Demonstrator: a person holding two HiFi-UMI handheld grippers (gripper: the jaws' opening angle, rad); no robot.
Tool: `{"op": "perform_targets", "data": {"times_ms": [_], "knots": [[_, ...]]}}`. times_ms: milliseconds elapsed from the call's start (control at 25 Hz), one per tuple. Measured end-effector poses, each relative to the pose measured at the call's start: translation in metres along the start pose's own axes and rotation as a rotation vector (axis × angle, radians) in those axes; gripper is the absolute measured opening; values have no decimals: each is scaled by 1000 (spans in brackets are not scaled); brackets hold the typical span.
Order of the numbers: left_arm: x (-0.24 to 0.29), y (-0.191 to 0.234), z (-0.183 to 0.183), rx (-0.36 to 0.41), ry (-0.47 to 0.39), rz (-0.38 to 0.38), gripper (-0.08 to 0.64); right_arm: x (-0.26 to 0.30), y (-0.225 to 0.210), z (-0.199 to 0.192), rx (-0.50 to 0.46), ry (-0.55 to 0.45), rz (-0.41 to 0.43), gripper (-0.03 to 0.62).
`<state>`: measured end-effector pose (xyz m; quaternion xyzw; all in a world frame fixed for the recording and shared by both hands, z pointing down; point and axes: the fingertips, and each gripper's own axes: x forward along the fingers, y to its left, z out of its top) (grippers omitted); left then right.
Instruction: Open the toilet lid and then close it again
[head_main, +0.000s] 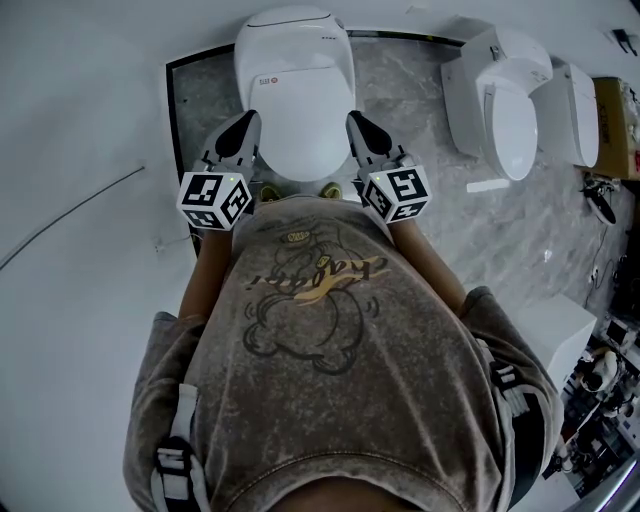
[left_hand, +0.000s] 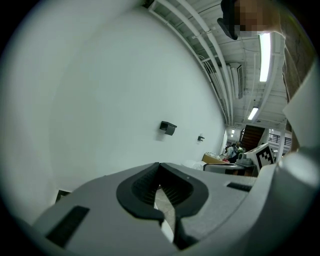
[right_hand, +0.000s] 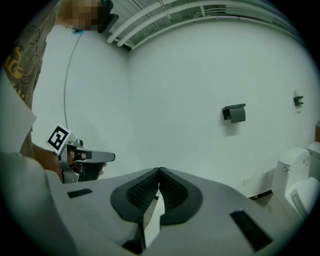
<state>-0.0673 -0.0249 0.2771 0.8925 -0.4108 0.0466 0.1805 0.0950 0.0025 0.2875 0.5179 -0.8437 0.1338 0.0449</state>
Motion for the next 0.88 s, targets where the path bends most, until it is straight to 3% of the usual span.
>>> {"op": "perform_targets", "data": {"times_ms": [880], "knots": [[-1,-3,14,2,17,21,9,1,-1,15,18,-8,2,26]]}}
